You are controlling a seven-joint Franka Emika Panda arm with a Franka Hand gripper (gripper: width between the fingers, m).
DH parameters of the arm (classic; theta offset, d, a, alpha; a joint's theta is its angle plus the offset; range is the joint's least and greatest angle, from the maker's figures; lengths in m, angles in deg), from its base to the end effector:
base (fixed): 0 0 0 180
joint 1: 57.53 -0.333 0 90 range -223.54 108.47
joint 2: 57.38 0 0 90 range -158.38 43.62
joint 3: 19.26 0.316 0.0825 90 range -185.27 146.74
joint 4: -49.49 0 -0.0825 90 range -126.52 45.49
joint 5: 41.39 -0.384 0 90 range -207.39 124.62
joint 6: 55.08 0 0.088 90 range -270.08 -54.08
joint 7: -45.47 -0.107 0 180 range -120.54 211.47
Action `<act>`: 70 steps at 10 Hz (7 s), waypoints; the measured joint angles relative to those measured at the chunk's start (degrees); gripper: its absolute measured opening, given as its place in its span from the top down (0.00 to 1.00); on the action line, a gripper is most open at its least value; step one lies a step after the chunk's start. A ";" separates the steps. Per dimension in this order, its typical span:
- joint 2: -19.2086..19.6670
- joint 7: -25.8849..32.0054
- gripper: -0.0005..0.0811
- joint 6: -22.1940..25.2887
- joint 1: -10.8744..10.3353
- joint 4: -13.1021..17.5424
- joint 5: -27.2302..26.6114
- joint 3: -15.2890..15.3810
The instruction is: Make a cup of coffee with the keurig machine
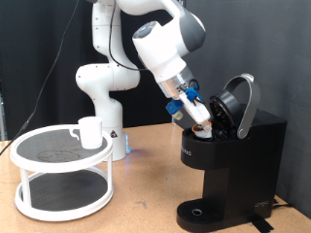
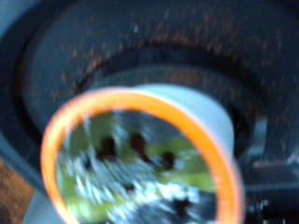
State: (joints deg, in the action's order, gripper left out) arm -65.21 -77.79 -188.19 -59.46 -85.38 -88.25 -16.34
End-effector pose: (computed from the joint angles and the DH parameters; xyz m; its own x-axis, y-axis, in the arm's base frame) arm 0.4942 0.0553 0.3991 -0.8133 -0.3711 -0.4482 -0.5466 0.7513 0.3698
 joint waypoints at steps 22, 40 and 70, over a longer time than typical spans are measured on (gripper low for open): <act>-7.89 0.17 0.09 5.81 2.95 -3.45 -2.25 -1.31; -9.94 -6.44 0.09 14.23 0.99 10.30 -11.35 -0.02; -3.26 -15.86 0.99 6.29 5.20 12.47 -0.90 12.43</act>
State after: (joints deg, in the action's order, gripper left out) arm -68.47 -93.65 -181.90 -54.26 -72.91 -89.15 -3.91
